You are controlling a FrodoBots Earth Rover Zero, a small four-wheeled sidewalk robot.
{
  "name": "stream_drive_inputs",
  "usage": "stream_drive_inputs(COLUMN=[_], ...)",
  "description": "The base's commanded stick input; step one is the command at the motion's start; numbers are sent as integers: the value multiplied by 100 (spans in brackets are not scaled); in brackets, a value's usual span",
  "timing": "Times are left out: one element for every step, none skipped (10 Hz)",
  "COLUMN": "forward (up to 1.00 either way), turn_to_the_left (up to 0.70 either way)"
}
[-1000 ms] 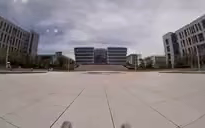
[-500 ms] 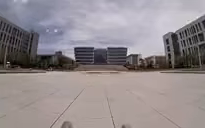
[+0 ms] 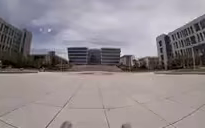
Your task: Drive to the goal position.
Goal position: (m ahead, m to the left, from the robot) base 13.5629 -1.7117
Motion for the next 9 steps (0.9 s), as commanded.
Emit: stream_drive_inputs(forward=[70,70,70,70,70,70,70,70,70], turn_to_the_left=[0,0,0,0,0,0,0,0,0])
